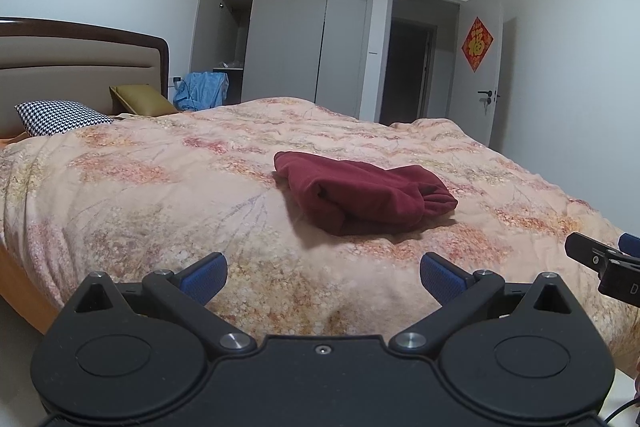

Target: Fold small clothes

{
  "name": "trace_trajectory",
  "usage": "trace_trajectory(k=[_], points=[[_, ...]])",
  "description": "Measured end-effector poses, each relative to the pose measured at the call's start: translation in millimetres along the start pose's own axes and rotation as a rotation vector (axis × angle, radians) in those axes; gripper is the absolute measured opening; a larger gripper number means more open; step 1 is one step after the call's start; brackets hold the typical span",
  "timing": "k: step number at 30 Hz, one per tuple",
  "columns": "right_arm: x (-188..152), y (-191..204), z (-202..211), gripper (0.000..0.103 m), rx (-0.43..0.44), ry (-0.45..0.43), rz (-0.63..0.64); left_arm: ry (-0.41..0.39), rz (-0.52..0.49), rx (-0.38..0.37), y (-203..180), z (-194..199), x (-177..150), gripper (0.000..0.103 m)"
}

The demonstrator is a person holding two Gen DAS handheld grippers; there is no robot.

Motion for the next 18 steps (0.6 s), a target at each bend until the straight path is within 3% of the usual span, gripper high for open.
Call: trace_trajectory(k=[18], points=[[-0.1,-0.7,-0.8,0.103,-0.002,0.009,-0.005,0.005,-0.005,-0.009,-0.8,1.5,-1.3,0.102]])
Point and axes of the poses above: each gripper's, at about its wrist camera, not at the fingertips, and z roughly against the way its jaws point, y to its left, x to its top, the point moved 1 cm from there along -z, roughly the way its jaws point, and after that the axes turned 12 degrees about z, right-handed, at the moved point
